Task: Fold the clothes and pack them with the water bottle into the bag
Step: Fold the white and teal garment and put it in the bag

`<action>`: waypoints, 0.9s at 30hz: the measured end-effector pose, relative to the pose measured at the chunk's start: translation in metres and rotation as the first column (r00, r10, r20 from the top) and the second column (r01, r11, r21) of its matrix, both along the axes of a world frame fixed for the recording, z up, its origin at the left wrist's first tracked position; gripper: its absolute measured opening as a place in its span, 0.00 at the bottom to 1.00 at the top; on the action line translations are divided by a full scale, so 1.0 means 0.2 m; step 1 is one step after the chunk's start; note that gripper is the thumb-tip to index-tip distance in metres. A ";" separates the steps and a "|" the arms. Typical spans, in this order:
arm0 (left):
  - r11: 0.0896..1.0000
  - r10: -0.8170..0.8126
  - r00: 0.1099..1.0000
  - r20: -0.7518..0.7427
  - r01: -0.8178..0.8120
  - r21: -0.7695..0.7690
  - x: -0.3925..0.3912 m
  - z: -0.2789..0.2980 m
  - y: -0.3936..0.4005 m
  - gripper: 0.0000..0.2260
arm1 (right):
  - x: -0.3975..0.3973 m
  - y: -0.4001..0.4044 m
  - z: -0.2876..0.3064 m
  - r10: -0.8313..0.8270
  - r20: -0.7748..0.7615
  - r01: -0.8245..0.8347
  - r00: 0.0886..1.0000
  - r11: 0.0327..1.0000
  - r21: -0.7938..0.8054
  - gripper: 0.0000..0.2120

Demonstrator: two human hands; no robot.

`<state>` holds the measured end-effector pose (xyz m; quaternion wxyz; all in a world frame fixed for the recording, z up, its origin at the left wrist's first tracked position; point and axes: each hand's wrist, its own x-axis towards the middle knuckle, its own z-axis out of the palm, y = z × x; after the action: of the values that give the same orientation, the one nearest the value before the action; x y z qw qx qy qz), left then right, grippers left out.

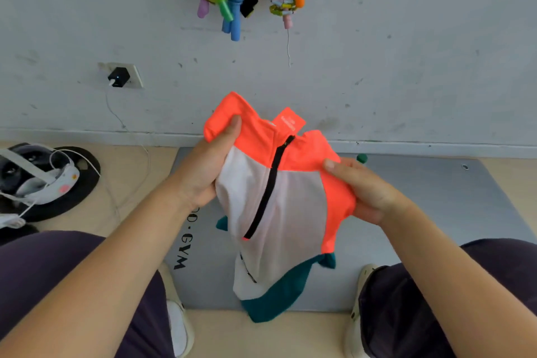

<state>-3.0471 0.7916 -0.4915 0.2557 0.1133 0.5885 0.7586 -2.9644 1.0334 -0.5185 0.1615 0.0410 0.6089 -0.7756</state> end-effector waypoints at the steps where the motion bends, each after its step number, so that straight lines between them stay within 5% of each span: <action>1: 0.999 0.017 1.000 -0.019 -0.017 -0.030 -0.01 -0.01 -0.02 0.20 | 0.00 0.03 0.02 -0.010 -0.006 0.010 1.000 1.000 -0.025 0.29; 4: 0.981 0.039 0.988 -0.149 -0.067 -0.184 -0.04 -0.03 -0.07 0.14 | 0.01 0.08 0.06 -0.015 -0.032 0.013 0.999 0.998 -0.061 0.19; 8: 0.827 0.024 0.939 -0.342 -0.211 -0.522 -0.08 -0.09 -0.15 0.25 | 0.01 0.11 0.07 -0.160 -0.177 0.186 0.971 0.972 0.142 0.10; 11: 0.807 0.025 0.915 -0.403 -0.257 -0.532 -0.10 -0.14 -0.17 0.25 | 0.01 0.12 0.07 -0.146 -0.333 0.280 0.932 0.872 0.402 0.11; 14: 0.818 -0.033 0.875 -0.482 -0.254 -0.516 -0.10 -0.19 -0.17 0.24 | 0.01 0.14 0.08 -0.137 -0.410 0.347 0.902 0.795 0.498 0.06; 21: 0.887 0.039 0.866 -0.499 -0.260 -0.382 -0.09 -0.21 -0.17 0.14 | 0.02 0.18 0.11 -0.100 -0.280 0.274 0.955 0.658 0.701 0.13; 24: 0.811 -0.017 0.811 -0.584 -0.331 -0.483 -0.09 -0.23 -0.17 0.17 | 0.03 0.23 0.12 0.079 -0.001 -0.044 0.997 0.567 0.823 0.23; 27: 0.710 -0.106 0.745 -0.659 -0.408 -0.574 -0.09 -0.24 -0.19 0.19 | 0.04 0.27 0.12 0.126 -0.029 -0.059 0.992 0.644 0.762 0.19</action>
<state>-3.0659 0.7527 -0.5402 -0.0096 0.2132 0.8842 0.4154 -2.9559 1.0864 -0.4954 0.1445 0.0427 0.8847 -0.4411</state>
